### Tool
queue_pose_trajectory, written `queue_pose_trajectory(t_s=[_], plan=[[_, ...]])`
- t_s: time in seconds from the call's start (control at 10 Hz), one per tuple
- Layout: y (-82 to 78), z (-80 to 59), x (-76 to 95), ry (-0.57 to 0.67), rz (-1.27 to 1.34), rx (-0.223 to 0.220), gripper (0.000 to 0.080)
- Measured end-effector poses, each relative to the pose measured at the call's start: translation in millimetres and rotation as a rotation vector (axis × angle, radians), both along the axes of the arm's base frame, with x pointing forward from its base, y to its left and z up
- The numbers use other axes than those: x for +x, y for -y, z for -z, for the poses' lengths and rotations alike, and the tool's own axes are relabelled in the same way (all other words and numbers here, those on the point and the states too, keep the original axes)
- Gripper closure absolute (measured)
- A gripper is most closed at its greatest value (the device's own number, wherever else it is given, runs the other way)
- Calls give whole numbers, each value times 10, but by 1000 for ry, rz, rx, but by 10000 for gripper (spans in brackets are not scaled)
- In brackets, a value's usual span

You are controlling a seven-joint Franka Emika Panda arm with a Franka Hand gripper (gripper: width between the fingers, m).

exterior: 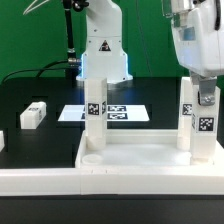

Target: Assemble desk

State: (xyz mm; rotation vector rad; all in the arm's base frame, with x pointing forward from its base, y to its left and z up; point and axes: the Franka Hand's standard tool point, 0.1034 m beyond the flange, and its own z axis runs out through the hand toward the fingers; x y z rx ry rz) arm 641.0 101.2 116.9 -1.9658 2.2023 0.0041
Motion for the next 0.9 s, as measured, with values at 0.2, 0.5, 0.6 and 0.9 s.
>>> queue_pose_trajectory(t_s=[0.2, 0.5, 0.6, 0.9], plan=[[-6, -3, -18, 0, -264, -56, 342], [-76, -6, -15, 70, -625, -108, 153], [-62, -2, -15, 78, -693, -118, 153], [-7, 21, 5, 93, -1145, -225, 151]])
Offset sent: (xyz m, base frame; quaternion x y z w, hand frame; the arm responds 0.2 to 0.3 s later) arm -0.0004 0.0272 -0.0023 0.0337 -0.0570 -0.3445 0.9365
